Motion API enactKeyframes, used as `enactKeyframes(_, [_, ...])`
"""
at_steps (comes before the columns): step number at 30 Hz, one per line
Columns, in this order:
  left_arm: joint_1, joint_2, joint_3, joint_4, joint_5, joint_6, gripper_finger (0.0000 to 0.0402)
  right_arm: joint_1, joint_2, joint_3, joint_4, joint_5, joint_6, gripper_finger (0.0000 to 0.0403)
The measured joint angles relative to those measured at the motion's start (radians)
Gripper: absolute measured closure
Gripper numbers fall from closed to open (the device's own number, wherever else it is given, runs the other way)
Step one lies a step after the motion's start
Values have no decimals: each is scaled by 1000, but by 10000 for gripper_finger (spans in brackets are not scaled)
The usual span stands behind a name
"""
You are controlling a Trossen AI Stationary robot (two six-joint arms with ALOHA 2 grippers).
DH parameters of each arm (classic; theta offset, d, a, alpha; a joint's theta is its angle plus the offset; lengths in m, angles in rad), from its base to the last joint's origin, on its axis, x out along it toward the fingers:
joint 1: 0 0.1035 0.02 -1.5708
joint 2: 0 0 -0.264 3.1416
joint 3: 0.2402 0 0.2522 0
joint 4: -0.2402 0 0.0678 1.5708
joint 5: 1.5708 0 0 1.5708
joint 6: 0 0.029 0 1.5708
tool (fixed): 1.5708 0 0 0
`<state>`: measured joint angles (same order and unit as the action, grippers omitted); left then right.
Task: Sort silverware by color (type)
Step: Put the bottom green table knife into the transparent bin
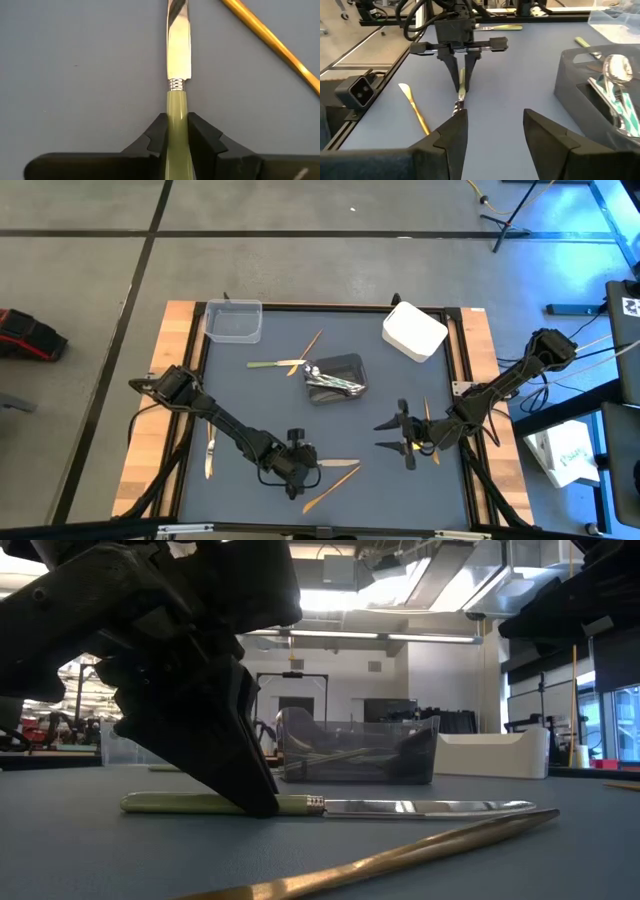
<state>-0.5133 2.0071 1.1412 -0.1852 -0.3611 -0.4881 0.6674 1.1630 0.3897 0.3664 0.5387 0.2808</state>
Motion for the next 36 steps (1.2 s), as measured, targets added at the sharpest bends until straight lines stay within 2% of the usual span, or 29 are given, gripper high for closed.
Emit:
enactKeyframes(6, [-21, -75, -7, -50, -40, 19, 346, 0, 0, 0, 26, 17, -23, 224])
enactKeyframes(14, [-51, -253, -5, -201, -147, 27, 344, 0, 0, 51, 35, 22, -135, 224])
enactKeyframes(22, [-50, -450, -3, -458, -330, 26, 343, -10, 0, 116, 37, 152, -279, 224])
enactKeyframes(28, [-28, -583, -11, -642, -490, -15, 342, -101, 0, 117, 26, 159, -286, 224])
enactKeyframes(36, [108, -824, -159, -694, -517, 12, 342, -298, 0, 116, 26, 150, -316, 224])
